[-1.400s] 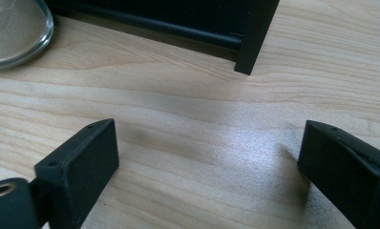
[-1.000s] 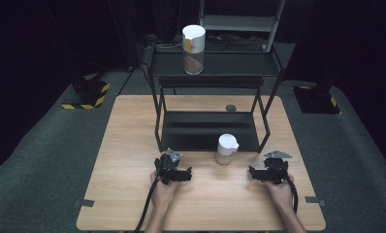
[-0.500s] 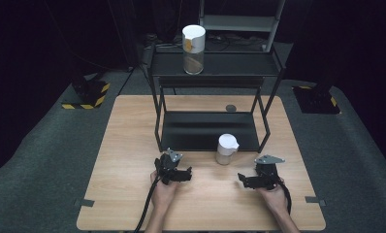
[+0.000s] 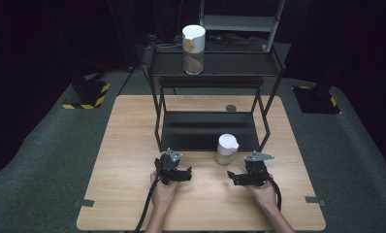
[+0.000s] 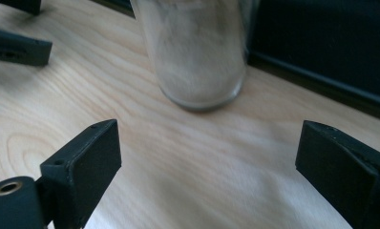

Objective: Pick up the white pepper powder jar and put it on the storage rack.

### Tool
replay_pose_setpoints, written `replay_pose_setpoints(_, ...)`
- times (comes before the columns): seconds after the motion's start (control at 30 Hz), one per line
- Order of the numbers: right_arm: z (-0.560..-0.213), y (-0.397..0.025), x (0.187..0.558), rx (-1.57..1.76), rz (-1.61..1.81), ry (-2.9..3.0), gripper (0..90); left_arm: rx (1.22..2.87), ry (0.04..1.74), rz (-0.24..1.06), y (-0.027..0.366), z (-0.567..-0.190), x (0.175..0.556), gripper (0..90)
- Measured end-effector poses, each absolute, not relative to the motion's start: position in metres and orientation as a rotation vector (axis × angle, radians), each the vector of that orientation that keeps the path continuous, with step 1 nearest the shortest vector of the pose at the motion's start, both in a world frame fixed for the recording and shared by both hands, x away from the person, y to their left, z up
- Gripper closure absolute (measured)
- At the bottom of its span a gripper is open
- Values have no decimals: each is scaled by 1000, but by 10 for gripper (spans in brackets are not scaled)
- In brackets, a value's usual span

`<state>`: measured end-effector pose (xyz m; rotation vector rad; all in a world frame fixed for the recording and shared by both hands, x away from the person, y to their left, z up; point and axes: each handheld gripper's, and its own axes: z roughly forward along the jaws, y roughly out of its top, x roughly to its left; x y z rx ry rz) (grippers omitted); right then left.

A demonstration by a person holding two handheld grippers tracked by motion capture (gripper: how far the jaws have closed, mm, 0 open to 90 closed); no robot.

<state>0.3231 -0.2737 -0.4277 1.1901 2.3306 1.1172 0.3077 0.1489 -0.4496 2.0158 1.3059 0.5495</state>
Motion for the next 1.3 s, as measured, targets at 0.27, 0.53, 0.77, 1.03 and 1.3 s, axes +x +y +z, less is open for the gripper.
replay_pose_setpoints(0.27, -424, -261, 336, 1191, 1138, 2312, 109, 2016, 1305, 549, 149, -450, 308, 52)
replay_pose_setpoints(0.53, -421, -252, 346, 1190, 1173, 2279, 142, 2016, 1305, 550, 149, -450, 308, 52)
replay_pose_setpoints(0.77, -422, -247, 351, 1171, 1194, 2260, 184, 2016, 1305, 550, 149, -450, 308, 52)
replay_pose_setpoints(1.03, -425, -239, 350, 1131, 1203, 2240, 238, 2016, 1305, 549, 149, -450, 308, 52)
replay_pose_setpoints(1.3, -427, -241, 349, 1116, 1209, 2226, 283, 2016, 1305, 549, 149, -450, 308, 52)
